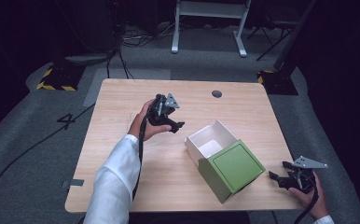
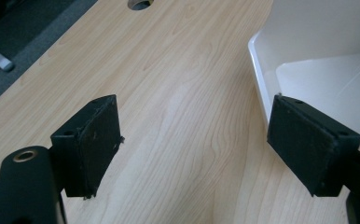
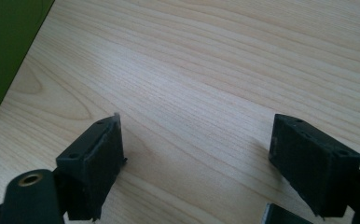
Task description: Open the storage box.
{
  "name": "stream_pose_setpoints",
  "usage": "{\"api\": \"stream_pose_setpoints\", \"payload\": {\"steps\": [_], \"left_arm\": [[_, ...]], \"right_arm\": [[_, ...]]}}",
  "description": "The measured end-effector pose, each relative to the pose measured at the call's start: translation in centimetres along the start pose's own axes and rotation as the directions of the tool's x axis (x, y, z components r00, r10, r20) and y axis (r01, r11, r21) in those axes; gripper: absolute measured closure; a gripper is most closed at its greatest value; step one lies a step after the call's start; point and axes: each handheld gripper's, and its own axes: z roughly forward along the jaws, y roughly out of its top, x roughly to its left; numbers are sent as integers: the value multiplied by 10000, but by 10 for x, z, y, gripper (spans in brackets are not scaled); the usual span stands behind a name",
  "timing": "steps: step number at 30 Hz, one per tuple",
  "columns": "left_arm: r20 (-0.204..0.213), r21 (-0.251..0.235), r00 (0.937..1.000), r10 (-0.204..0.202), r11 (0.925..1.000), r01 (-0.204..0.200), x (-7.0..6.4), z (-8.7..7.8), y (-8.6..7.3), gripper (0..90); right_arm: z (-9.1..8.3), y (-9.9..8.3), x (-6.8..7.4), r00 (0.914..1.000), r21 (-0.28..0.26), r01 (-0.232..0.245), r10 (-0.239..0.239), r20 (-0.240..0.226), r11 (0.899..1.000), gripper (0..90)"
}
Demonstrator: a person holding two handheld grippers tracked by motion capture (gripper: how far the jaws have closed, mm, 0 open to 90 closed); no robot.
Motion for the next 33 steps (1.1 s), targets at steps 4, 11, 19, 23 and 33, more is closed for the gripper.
{"api": "stream_pose_setpoints", "payload": {"steps": [4, 11, 19, 23, 33], "left_arm": [[-273, 152, 9995, 161, 9998, -157, -3, -5, -4, 177], [-778, 263, 9961, 412, 9989, -393, -12, -14, -12, 180], [-1182, 415, 9916, 519, 9980, -473, -22, -27, -24, 185], [-1352, 423, 9893, 545, 9979, -492, -27, -33, -32, 184], [-1471, 810, 9853, 874, 9938, -760, -40, -45, -61, 179]], "right_arm": [[0, 0, 0, 10000, -4, -4, 4, -6, 10000, 175], [0, 0, 0, 10000, -2, -5, 5, -6, 10000, 175], [0, 0, 0, 10000, -3, -6, 6, -7, 10000, 175], [0, 0, 0, 10000, -1, -1, 1, -3, 10000, 175], [0, 0, 0, 10000, -2, 1, -1, -1, 10000, 175]]}}
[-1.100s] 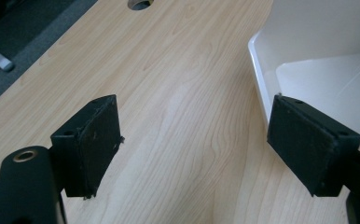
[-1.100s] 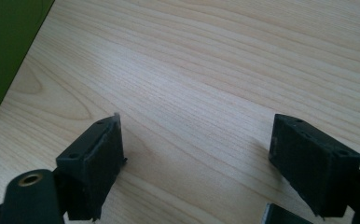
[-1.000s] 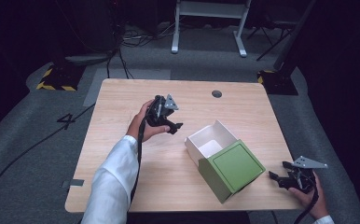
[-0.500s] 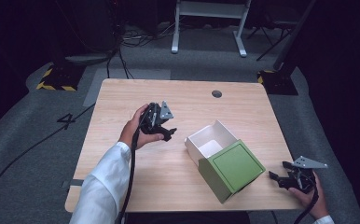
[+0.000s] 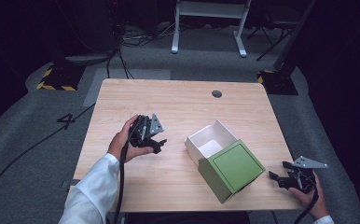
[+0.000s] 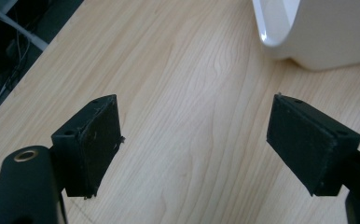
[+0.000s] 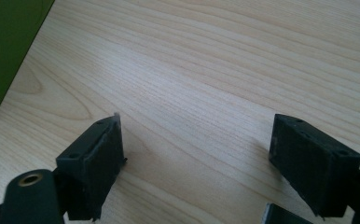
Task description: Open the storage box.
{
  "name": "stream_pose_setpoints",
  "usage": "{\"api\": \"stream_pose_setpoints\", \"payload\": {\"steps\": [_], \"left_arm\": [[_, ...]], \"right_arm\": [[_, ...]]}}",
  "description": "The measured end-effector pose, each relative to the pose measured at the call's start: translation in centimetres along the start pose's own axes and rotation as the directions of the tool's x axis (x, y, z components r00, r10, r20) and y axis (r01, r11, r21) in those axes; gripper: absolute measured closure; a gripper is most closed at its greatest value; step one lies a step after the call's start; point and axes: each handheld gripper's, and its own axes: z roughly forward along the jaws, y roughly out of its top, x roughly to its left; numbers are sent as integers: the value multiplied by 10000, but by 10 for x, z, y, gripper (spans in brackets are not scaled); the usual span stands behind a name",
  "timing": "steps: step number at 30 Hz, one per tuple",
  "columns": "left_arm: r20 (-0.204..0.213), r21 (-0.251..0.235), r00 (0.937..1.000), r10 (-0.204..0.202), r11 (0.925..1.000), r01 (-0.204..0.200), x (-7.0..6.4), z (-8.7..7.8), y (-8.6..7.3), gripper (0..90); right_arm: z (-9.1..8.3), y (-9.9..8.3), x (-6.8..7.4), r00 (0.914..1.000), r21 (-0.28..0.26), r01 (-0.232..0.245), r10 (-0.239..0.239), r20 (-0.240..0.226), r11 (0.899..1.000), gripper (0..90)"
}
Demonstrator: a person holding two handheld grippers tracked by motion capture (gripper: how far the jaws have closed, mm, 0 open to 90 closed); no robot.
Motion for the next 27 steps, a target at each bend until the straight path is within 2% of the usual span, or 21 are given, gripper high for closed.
{"api": "stream_pose_setpoints", "payload": {"steps": [2, 4, 7, 12, 15, 17, 22, 26, 27], "left_arm": [[-6, 129, 10000, 17, 9999, -17, -3, -2, -6, 177], [-101, 328, 9997, 201, 9993, -198, -5, -4, -11, 177], [-186, 363, 9997, 180, 9992, -173, -9, -4, -17, 177], [-108, 367, 9996, -243, 9990, 247, -17, -4, -43, 178], [-216, 502, 9994, -261, 9984, 272, -21, -5, -58, 176], [-168, 461, 9986, -504, 9976, 511, -21, -7, -68, 176], [-356, 619, 9953, -897, 9939, 917, -22, -10, -93, 176], [-416, 569, 9891, -1412, 9880, 1435, -20, -15, -113, 177], [-416, 569, 9891, -1412, 9880, 1435, -20, -15, -113, 177]], "right_arm": [[0, 0, 0, 10000, -6, 5, -5, 3, 10000, 175], [0, 0, 0, 10000, -4, 0, 0, 4, 10000, 175], [0, 0, 0, 10000, -3, 3, -3, 5, 10000, 175], [0, 0, 0, 10000, -1, -4, 4, 5, 10000, 175], [0, 0, 0, 10000, -2, -2, 2, 5, 10000, 176], [0, 0, 0, 10000, -2, -3, 3, 4, 10000, 175], [0, 0, 0, 10000, 0, -4, 4, 6, 10000, 175], [0, 0, 0, 10000, -1, -4, 4, 7, 10000, 175], [0, 0, 0, 10000, -1, -4, 4, 7, 10000, 175]]}}
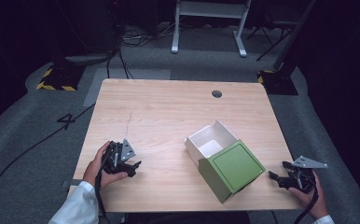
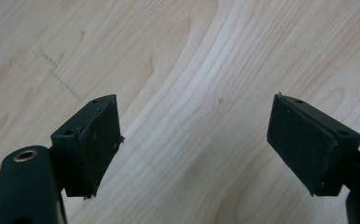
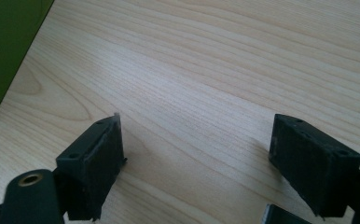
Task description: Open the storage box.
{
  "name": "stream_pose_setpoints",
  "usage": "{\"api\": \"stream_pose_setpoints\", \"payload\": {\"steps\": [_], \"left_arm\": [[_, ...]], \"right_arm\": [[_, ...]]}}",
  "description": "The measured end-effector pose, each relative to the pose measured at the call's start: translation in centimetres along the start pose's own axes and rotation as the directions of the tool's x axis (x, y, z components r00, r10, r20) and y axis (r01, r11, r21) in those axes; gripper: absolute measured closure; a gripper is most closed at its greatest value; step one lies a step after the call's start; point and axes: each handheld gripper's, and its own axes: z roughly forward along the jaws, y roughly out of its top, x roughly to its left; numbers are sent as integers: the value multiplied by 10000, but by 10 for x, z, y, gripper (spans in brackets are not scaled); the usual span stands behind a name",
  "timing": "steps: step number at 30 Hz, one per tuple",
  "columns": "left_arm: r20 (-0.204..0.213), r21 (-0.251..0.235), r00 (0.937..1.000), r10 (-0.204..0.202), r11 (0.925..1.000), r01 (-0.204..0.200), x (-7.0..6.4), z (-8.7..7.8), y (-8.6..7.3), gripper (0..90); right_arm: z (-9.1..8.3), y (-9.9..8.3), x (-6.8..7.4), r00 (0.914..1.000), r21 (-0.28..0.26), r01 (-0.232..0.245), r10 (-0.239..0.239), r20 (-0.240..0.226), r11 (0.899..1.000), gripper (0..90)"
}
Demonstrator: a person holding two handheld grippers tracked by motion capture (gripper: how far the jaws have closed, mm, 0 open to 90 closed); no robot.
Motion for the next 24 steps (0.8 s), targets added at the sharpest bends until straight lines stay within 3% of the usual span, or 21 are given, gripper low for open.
{"api": "stream_pose_setpoints", "payload": {"steps": [2, 3, 8, 11, 13, 14, 16, 18, 19, 20, 24], "left_arm": [[125, 8, 9992, -369, 9993, 369, 2, -2, -14, 178], [125, 8, 9992, -369, 9993, 369, 2, -2, -14, 177], [443, -109, 9894, -1381, 9903, 1387, 6, -6, -39, 178], [441, -321, 9766, -2104, 9768, 2119, 9, -7, -51, 193], [410, -341, 9647, -2601, 9646, 2615, 11, -7, -59, 201], [314, -296, 9628, -2683, 9626, 2692, 12, -7, -62, 199], [314, -237, 9496, -3118, 9496, 3126, 12, -5, -68, 199], [327, -186, 9462, -3220, 9463, 3227, 13, -4, -71, 192], [467, -354, 9359, -3493, 9357, 3510, 15, -4, -76, 192], [517, -378, 9309, -3615, 9308, 3636, 15, -4, -77, 190], [460, -385, 9326, -3579, 9323, 3597, 16, -5, -78, 182]], "right_arm": [[0, 0, 0, 10000, 1, -1, 1, -1, 10000, 175], [0, 0, 0, 10000, 1, -1, 1, -1, 10000, 175], [0, 0, 0, 10000, -1, 0, 0, -1, 10000, 176], [0, 0, 0, 10000, -3, 1, -1, 0, 10000, 175], [0, 0, 0, 10000, -2, 3, -3, 1, 10000, 175], [0, 0, 0, 10000, -4, 4, -4, 0, 10000, 175], [0, 0, 0, 10000, 1, 2, -2, 7, 10000, 175], [0, 0, 0, 10000, -6, 18, -18, 5, 10000, 175], [0, 0, 0, 10000, -6, 21, -21, 8, 10000, 175], [0, 0, 0, 10000, -7, 23, -23, 7, 10000, 175], [0, 0, 0, 10000, -3, 4, -4, 0, 10000, 175]]}}
